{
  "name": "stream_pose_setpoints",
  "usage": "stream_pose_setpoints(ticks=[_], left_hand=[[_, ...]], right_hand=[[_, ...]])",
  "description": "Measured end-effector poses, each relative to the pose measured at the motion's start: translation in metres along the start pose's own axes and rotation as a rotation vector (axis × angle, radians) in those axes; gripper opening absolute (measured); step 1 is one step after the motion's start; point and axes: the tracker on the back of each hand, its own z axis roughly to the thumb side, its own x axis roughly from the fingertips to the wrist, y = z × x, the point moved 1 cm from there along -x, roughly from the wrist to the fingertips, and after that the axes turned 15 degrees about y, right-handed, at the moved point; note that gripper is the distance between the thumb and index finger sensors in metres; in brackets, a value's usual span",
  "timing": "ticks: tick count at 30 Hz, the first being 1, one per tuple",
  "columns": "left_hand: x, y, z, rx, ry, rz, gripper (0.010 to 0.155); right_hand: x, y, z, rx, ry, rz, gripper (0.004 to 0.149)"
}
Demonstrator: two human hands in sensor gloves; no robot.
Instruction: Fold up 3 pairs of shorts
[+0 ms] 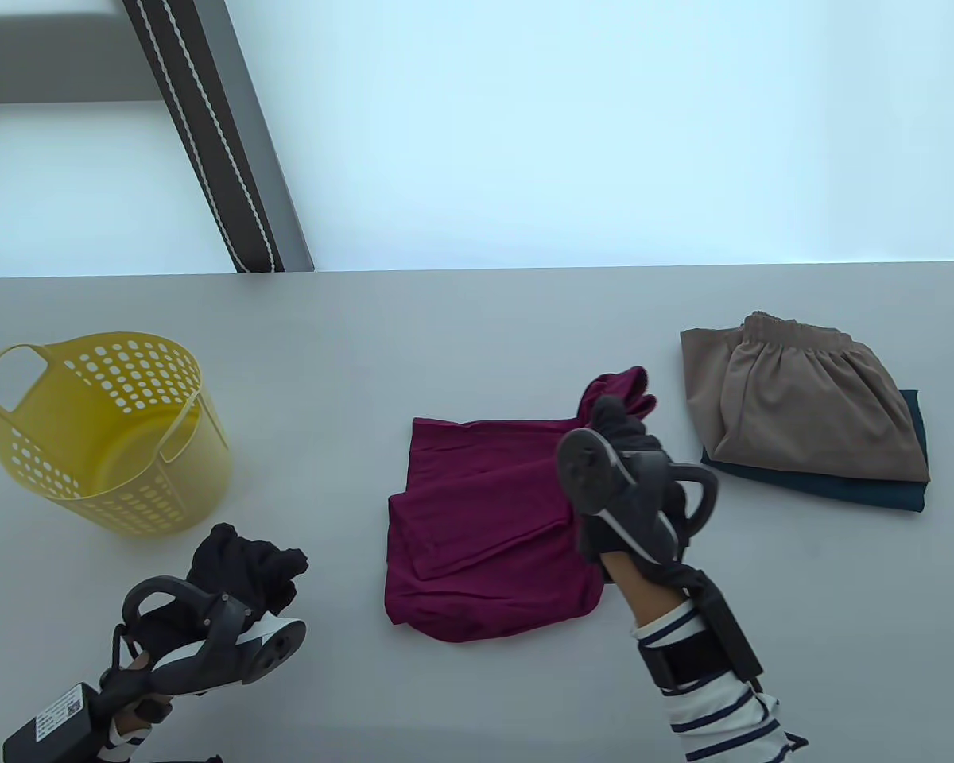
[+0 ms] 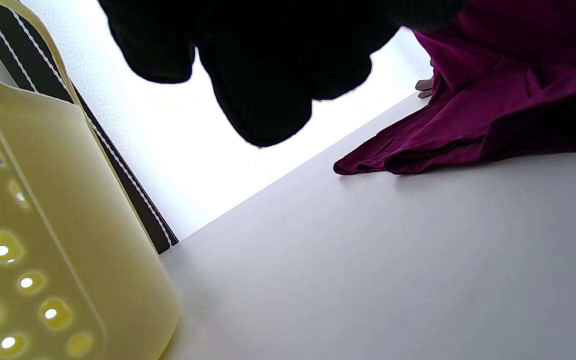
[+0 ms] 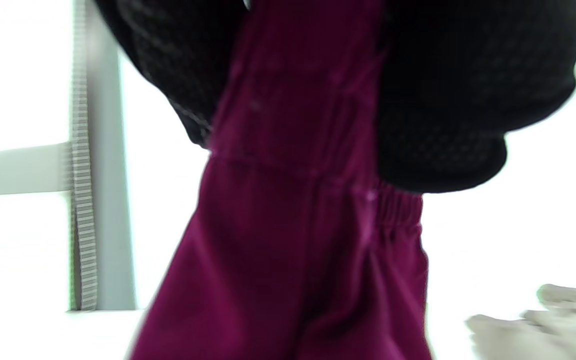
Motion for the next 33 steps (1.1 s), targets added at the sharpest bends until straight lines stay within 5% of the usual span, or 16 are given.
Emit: stream_pose_setpoints(ticks=[3, 4, 7, 9, 10, 13, 16, 19, 23, 27, 29, 33], left_hand=[[0.001, 0.001, 0.001, 0.005, 0.009, -0.007, 0.045], [0.001, 0.002, 0.002, 0.005, 0.015, -0.013, 0.045], [0.001, 0.003, 0.003, 0.003, 0.025, -0.022, 0.045], [0.000, 0.002, 0.004, 0.003, 0.033, -0.026, 0.045], [0.000, 0.002, 0.004, 0.002, 0.035, -0.026, 0.045], [0.000, 0.001, 0.005, -0.004, 0.044, -0.028, 0.045], [-0.001, 0.001, 0.006, -0.001, 0.051, -0.030, 0.045], [-0.001, 0.001, 0.006, 0.005, 0.055, -0.028, 0.045], [-0.002, 0.002, 0.008, 0.004, 0.065, -0.032, 0.045], [-0.004, 0.003, 0.010, 0.006, 0.071, -0.043, 0.044], [-0.006, 0.005, 0.010, 0.005, 0.074, -0.050, 0.044], [-0.009, 0.011, 0.010, 0.020, 0.076, -0.075, 0.044]], right_hand=[[0.003, -0.035, 0.059, -0.213, 0.196, 0.154, 0.062], [0.009, -0.056, 0.081, -0.340, 0.292, 0.283, 0.064], [0.039, -0.124, 0.128, -0.545, 0.459, 0.755, 0.084], [0.073, -0.169, 0.148, -0.578, 0.559, 1.179, 0.096], [0.077, -0.170, 0.149, -0.539, 0.565, 1.183, 0.097], [0.064, -0.146, 0.144, -0.412, 0.622, 0.931, 0.098], [0.039, -0.101, 0.114, -0.423, 0.531, 0.500, 0.096], [0.018, -0.083, 0.066, -0.343, 0.344, 0.355, 0.097], [0.007, -0.106, -0.026, -0.469, -0.088, 0.420, 0.099], [0.022, -0.157, -0.093, -0.682, -0.462, 0.677, 0.102], [0.026, -0.176, -0.099, -0.716, -0.465, 0.803, 0.103], [0.009, -0.183, -0.075, -0.556, -0.393, 0.751, 0.091]])
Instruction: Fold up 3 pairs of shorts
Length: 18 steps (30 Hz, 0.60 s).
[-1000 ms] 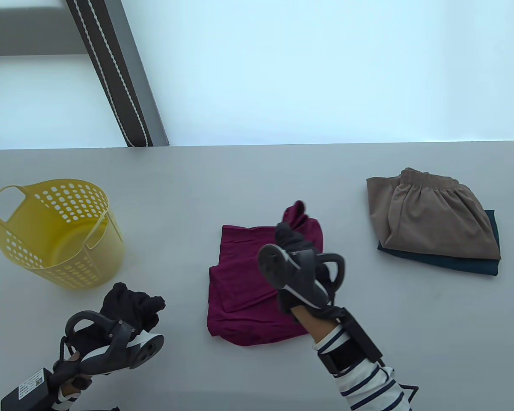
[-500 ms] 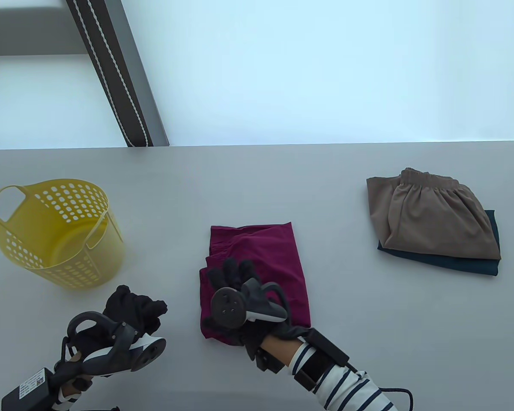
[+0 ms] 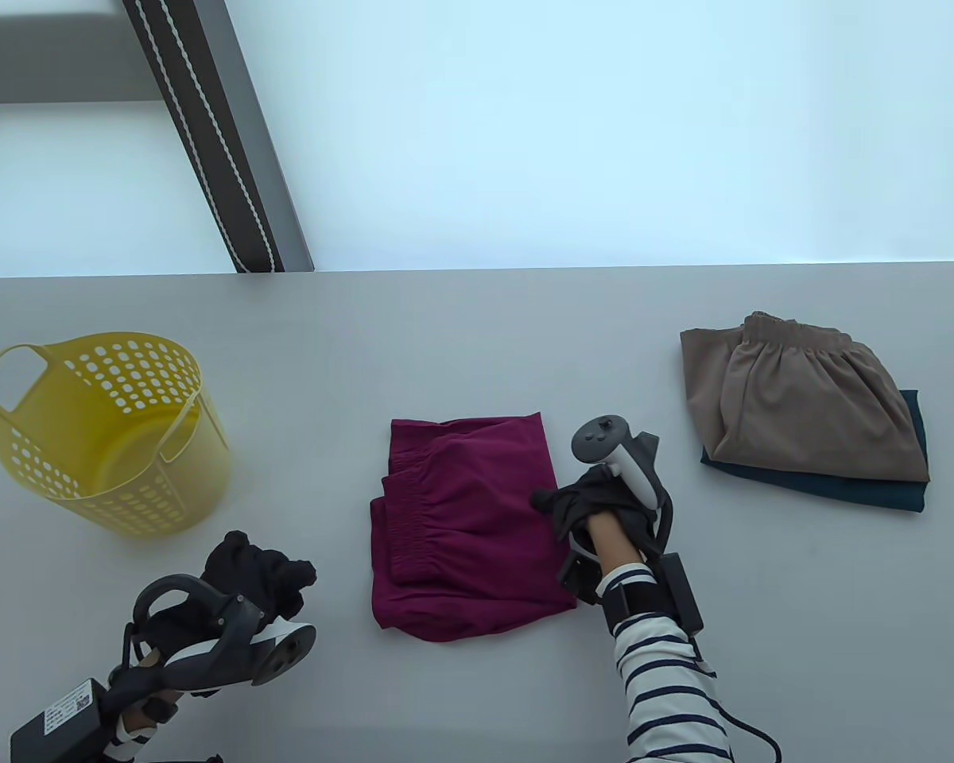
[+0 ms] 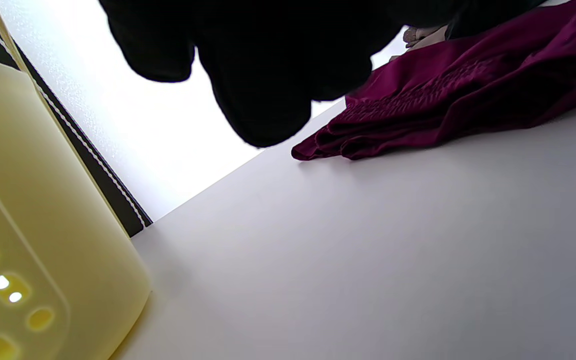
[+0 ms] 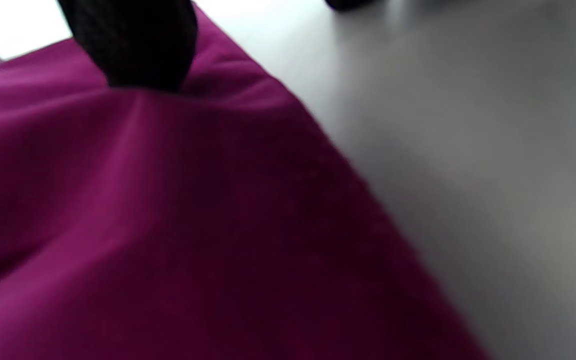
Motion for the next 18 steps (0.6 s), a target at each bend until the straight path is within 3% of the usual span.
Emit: stream_pose_setpoints(ticks=[3, 5, 7, 10, 13, 16, 18], left_hand=[[-0.001, 0.003, -0.001, 0.005, -0.005, -0.014, 0.044], [0.000, 0.003, -0.003, 0.001, -0.013, -0.014, 0.044], [0.001, 0.003, -0.004, 0.003, -0.017, -0.015, 0.044], [0.001, 0.003, -0.005, 0.005, -0.016, -0.016, 0.044], [0.002, 0.003, -0.005, -0.008, -0.010, -0.023, 0.044], [0.003, 0.002, -0.006, -0.009, -0.015, -0.017, 0.044], [0.003, 0.001, -0.007, -0.003, -0.016, -0.012, 0.044]], right_hand=[[-0.006, -0.008, 0.020, 0.115, -0.016, -0.113, 0.068], [-0.007, -0.009, 0.026, 0.104, -0.002, -0.171, 0.052], [-0.006, -0.009, 0.026, 0.071, -0.010, -0.198, 0.044], [-0.004, -0.004, 0.023, 0.049, -0.004, -0.216, 0.041], [0.007, 0.010, 0.018, -0.105, 0.047, -0.240, 0.040], [0.029, 0.037, 0.016, -0.325, 0.131, -0.224, 0.040], [0.044, 0.052, 0.016, -0.358, 0.166, -0.217, 0.040]])
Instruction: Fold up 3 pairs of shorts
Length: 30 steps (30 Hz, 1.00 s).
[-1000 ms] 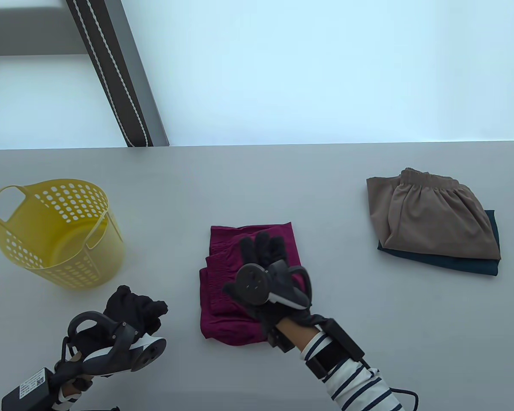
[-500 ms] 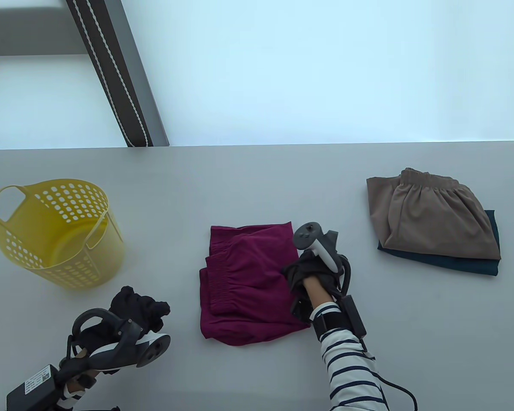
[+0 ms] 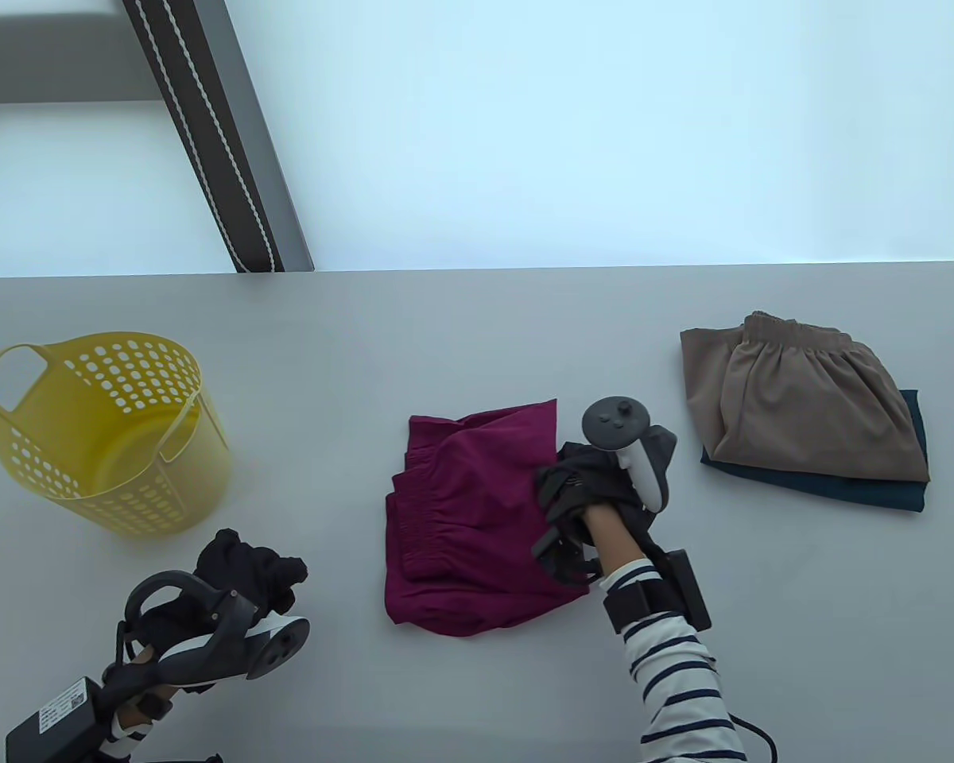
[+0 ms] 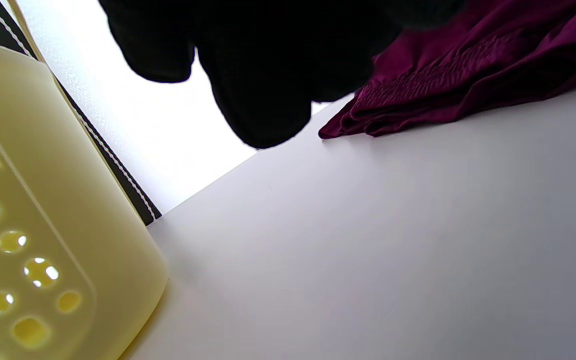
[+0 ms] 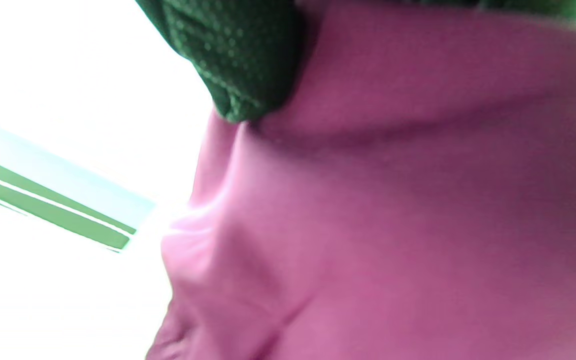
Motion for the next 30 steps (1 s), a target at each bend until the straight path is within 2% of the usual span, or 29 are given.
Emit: stream_pose_setpoints(ticks=[4, 8, 12, 15, 18, 19, 21, 26, 30], left_hand=[[0.002, -0.005, -0.002, -0.005, -0.001, 0.009, 0.044], [0.004, -0.009, -0.003, -0.008, -0.008, 0.022, 0.044], [0.006, -0.011, -0.004, -0.007, -0.010, 0.030, 0.044], [0.006, -0.011, -0.004, -0.008, -0.010, 0.030, 0.044], [0.005, -0.009, -0.004, -0.001, -0.005, 0.021, 0.044], [0.004, -0.008, -0.004, 0.001, -0.003, 0.015, 0.044], [0.004, -0.007, -0.004, 0.003, -0.001, 0.008, 0.044], [0.004, -0.006, -0.005, 0.010, 0.001, 0.003, 0.044], [0.003, -0.007, -0.005, 0.007, 0.003, -0.005, 0.044]], right_hand=[[0.034, 0.042, 0.026, 0.083, 0.088, 0.080, 0.040], [0.058, 0.073, 0.040, -0.024, 0.134, 0.085, 0.041], [0.067, 0.105, 0.041, -0.109, 0.118, -0.047, 0.041], [0.064, 0.120, 0.038, -0.188, 0.098, -0.149, 0.041], [0.055, 0.140, 0.031, -0.294, 0.064, -0.310, 0.041], [0.050, 0.151, 0.028, -0.322, 0.066, -0.398, 0.041], [0.043, 0.167, 0.024, -0.384, 0.122, -0.486, 0.041], [0.033, 0.198, 0.011, -0.583, 0.328, -0.622, 0.041], [0.031, 0.209, -0.027, -0.670, 0.316, -0.703, 0.041]])
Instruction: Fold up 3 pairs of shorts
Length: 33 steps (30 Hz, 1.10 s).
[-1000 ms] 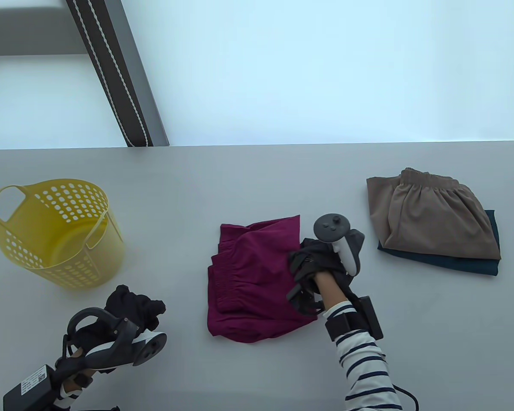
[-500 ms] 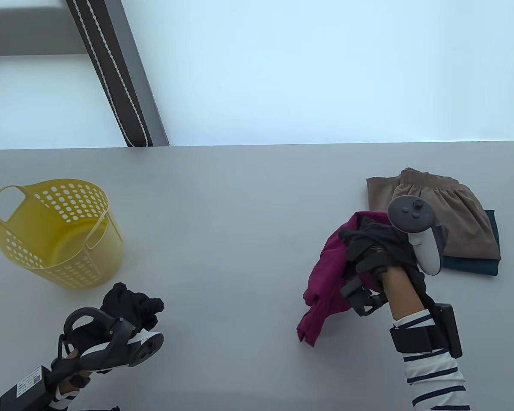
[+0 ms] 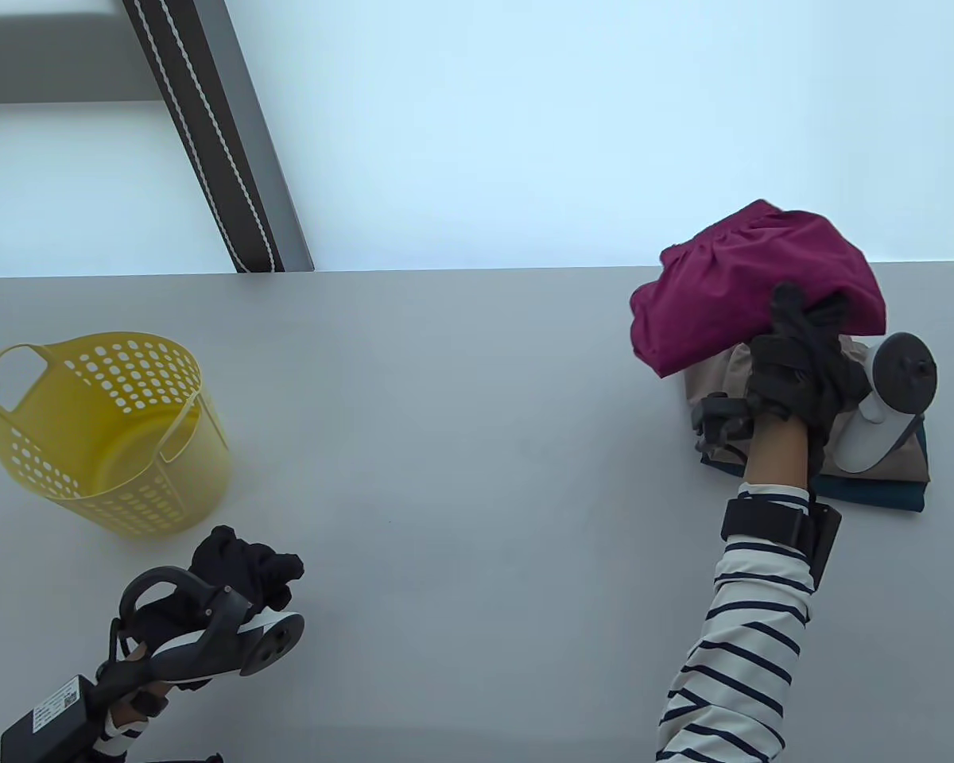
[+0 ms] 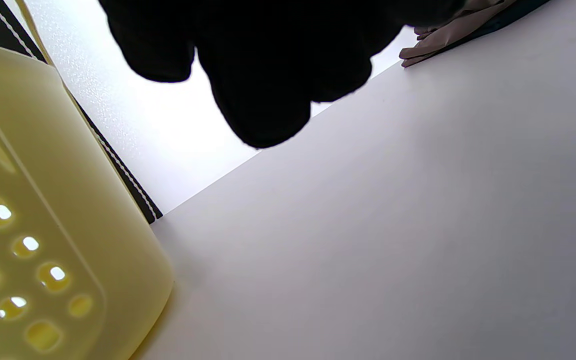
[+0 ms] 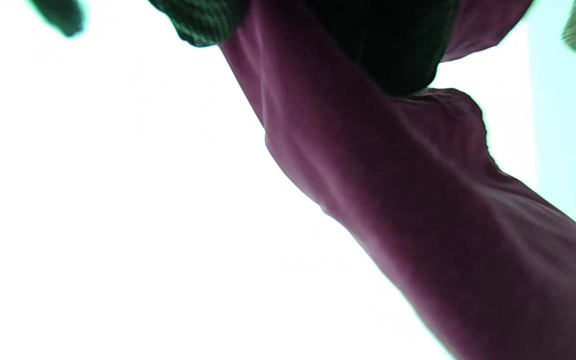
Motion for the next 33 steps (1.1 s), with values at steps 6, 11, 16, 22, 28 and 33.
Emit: stream_pose_setpoints(ticks=[6, 11, 16, 22, 28, 33], left_hand=[[0.000, 0.000, -0.001, 0.003, -0.001, -0.009, 0.044], [-0.001, 0.001, -0.002, 0.009, 0.001, -0.023, 0.045], [-0.002, 0.001, -0.002, 0.010, -0.001, -0.042, 0.046], [-0.003, -0.001, -0.008, -0.006, -0.032, -0.044, 0.048], [0.002, -0.022, -0.037, -0.070, -0.159, 0.045, 0.052], [0.010, -0.067, -0.070, -0.047, -0.273, 0.278, 0.054]], right_hand=[[0.025, 0.061, -0.076, 0.155, -0.262, -0.213, 0.051], [0.070, 0.100, -0.123, 0.529, -0.647, -0.207, 0.080], [0.085, 0.117, -0.125, 0.592, -0.699, -0.135, 0.083], [0.083, 0.111, -0.103, 0.681, -0.687, 0.082, 0.080], [0.069, 0.066, -0.034, 0.680, -0.355, 0.202, 0.072], [0.083, -0.006, 0.031, 0.896, 0.151, 0.311, 0.057]])
